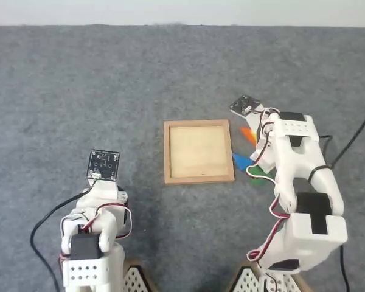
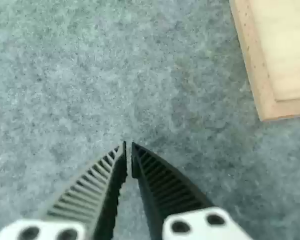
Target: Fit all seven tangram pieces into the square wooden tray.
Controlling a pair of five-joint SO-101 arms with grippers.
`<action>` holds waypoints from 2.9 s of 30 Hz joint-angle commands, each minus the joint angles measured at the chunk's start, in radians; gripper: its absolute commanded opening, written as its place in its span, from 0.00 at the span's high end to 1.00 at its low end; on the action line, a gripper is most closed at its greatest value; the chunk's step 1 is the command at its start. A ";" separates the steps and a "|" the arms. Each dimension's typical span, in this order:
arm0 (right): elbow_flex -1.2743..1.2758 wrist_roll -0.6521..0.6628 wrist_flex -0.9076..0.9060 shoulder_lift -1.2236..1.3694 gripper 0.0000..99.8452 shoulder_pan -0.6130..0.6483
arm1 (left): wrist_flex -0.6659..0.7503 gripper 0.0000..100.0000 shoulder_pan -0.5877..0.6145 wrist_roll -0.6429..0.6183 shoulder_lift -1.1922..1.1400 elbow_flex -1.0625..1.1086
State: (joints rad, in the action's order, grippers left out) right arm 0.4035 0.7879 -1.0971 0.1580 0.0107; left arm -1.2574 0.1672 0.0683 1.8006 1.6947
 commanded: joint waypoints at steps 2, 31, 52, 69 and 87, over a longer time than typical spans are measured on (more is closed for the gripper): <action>-0.038 0.014 0.035 -0.002 0.64 0.002 | -0.003 0.98 -0.005 0.002 0.017 -0.010; -0.011 -0.275 -0.028 -0.007 0.64 0.059 | -0.003 0.98 -0.005 0.002 0.017 -0.010; -0.009 0.077 -0.048 -0.087 0.64 0.058 | -0.003 0.98 -0.005 0.002 0.017 -0.010; -0.005 0.068 0.082 0.012 0.64 -0.008 | -0.003 0.98 -0.005 0.002 0.017 -0.010; -0.003 0.005 0.081 0.013 0.83 0.025 | -0.003 0.98 -0.005 0.002 0.017 -0.010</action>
State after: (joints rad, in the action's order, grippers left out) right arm 0.4051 0.8078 -1.0280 0.1718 0.0230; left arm -1.2574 0.1672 0.0683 1.8006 1.6947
